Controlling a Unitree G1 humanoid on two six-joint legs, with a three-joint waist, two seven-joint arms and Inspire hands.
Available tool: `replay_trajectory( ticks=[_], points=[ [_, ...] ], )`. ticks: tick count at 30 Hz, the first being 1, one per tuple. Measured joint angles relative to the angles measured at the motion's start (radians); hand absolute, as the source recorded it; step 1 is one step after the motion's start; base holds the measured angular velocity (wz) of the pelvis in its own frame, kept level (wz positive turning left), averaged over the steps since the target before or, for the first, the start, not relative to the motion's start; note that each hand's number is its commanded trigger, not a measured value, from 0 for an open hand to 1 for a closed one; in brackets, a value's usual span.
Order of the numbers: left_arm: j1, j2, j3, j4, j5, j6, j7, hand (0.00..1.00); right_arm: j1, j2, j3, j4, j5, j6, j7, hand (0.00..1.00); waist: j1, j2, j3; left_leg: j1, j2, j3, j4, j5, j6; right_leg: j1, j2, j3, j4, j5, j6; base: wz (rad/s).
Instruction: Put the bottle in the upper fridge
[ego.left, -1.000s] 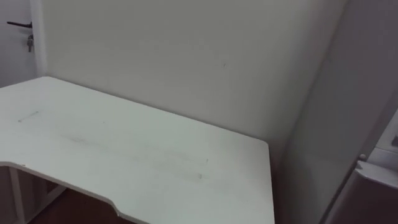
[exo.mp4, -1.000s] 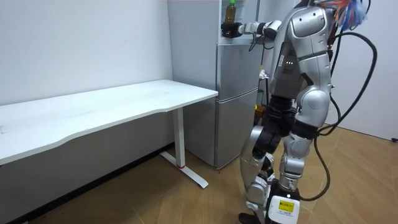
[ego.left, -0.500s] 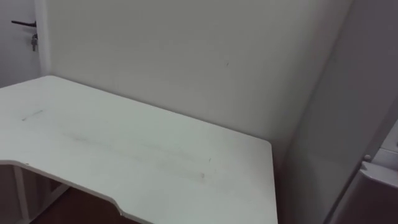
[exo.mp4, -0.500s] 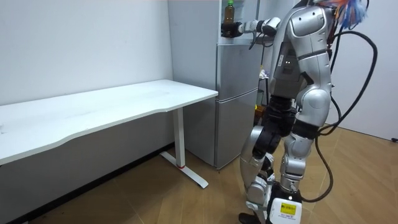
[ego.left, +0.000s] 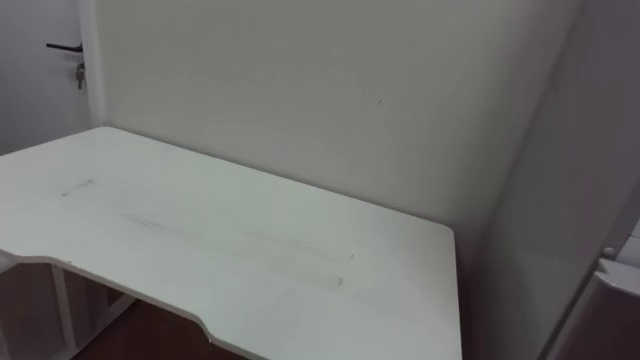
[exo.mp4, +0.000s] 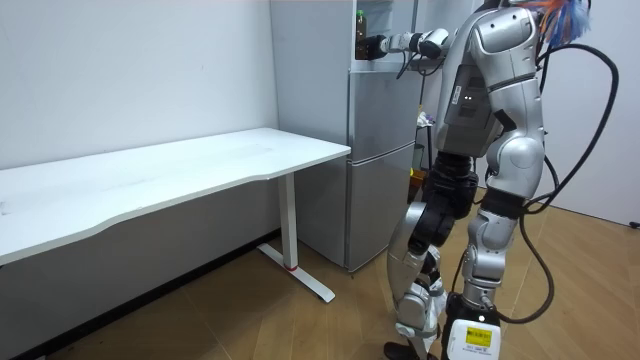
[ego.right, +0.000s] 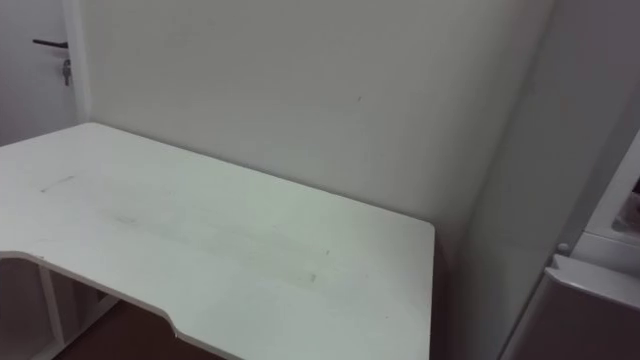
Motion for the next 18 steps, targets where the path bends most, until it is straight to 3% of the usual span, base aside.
replay_trajectory(
  ticks=[10,18],
  points=[
    [-0.008,0.0,0.0,-0.004,-0.001,-0.001,0.009,0.0,0.0,0.0,0.001,0.014,-0.005,0.022,0.016,0.0,-0.011,-0.022,-0.0019,-0.003,0.003,-0.002,0.001,0.0,0.0,0.0,0.002,-0.004,-0.003,0.0,0.0,0.0],
    [-0.014,-0.001,0.0,-0.026,-0.002,-0.003,0.01,0.0,0.0,0.0,-0.001,0.014,-0.025,0.033,0.036,0.0,-0.032,-0.025,-0.0063,0.007,0.004,0.005,-0.01,0.001,-0.001,0.002,0.003,-0.005,-0.003,0.0,0.0,-0.03]
  ],
)
